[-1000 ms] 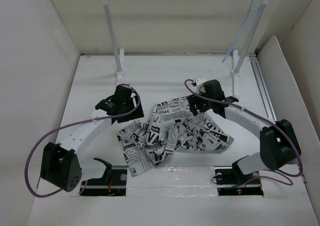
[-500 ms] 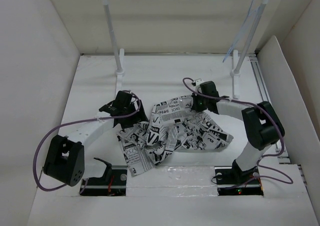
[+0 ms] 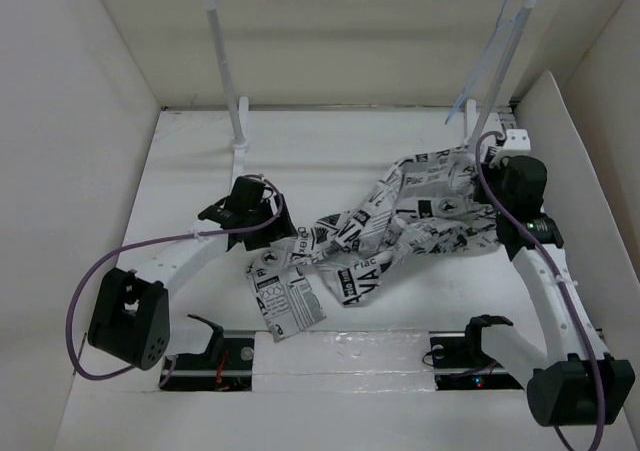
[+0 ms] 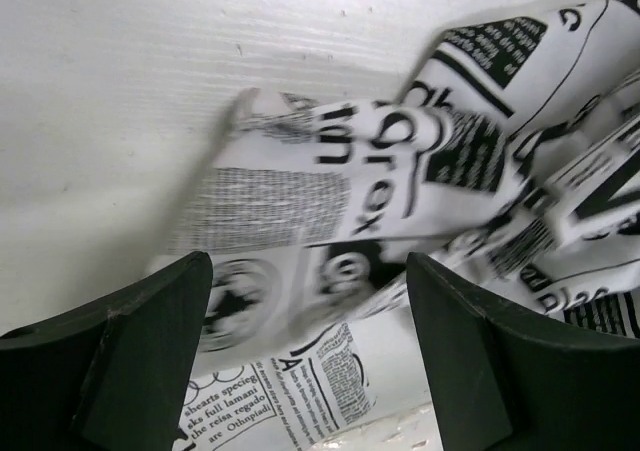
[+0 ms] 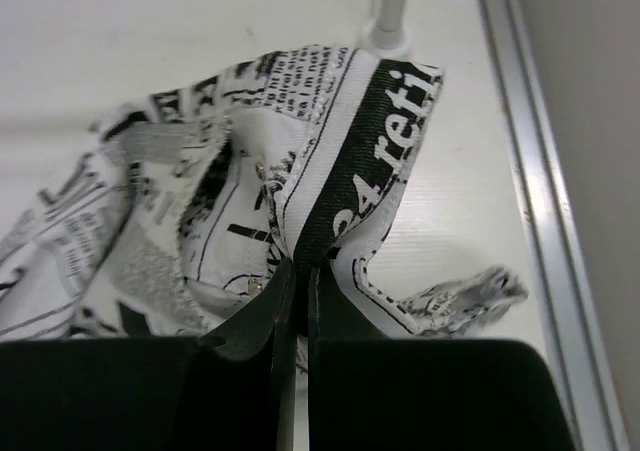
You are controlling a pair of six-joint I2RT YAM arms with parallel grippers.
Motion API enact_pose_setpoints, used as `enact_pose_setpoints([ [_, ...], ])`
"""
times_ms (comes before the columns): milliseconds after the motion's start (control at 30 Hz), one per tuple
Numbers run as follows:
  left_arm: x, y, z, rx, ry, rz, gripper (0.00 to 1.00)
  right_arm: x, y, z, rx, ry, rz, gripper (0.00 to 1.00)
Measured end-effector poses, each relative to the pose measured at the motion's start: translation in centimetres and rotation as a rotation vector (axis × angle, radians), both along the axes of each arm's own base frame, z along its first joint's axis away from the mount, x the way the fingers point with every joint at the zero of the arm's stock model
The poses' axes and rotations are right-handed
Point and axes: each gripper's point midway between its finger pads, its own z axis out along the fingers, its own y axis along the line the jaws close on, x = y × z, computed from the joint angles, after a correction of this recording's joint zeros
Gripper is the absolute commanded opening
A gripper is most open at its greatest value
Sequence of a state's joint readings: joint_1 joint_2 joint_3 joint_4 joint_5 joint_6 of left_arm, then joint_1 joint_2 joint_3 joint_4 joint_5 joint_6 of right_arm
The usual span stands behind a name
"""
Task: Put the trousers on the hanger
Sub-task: Flatten out the trousers at the center of the board.
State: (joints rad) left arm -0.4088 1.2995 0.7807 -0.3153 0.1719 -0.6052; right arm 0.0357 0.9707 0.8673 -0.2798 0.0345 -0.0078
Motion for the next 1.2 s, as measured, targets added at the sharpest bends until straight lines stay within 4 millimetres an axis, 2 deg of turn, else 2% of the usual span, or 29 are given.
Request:
enact_pose_setpoints([
  [67,0.2,0.3,0.4,0.006,-0.016,0.027,0.75,-0.5,-2.1,0.5,-0.014,-0.003,-0.070,0.00],
  [167,0.3,0.8,1.5,0.003,-0.044,0.069,0.75,-0.4,-2.7,-0.6,-0.015,0.046,-0.086,0.00],
  [300,-0.3,1.7,2.0,0.005,-0.054,0.135,0.77,-0.5,-2.5,-2.2,-0.009,0.106,-0.074,0.00],
  [533,-4.4,2.6,-1.1,-0.071,0.069,0.285,0.79,-0.4,-1.3,-1.7,0.020,0.094,-0.017,0.00],
  [833,-5.3,2.0,-1.2,-0.101,0.093,0.246,0.82,-1.2,-0.1,-0.8,0.048,0.063,0.049,0.00],
  [933,-6.6,1.9,-3.3,-0.103,0.144,0.228,0.73,-1.2,0.2,-0.8,0.053,0.064,0.063,0.00],
  [967,-7.2,2.1,-4.1,-0.091,0.167,0.229,0.50,-1.2,0.3,-0.8,0.055,0.064,0.067,0.00],
  [1000,-7.6,2.3,-4.7,-0.079,0.187,0.233,0.32,-1.2,0.5,-0.8,0.056,0.063,0.072,0.00],
  [1033,-7.7,2.4,-4.9,-0.071,0.188,0.228,0.00,-1.3,0.6,-0.8,0.055,0.063,0.078,0.00],
  [1133,-6.7,3.1,-5.0,-0.015,0.177,0.250,0.00,-1.6,1.5,-0.6,0.055,0.061,0.113,0.00],
  [1200,-4.8,3.4,-3.1,0.019,0.126,0.272,0.00,-2.2,2.2,-0.5,0.053,0.066,0.144,0.00],
])
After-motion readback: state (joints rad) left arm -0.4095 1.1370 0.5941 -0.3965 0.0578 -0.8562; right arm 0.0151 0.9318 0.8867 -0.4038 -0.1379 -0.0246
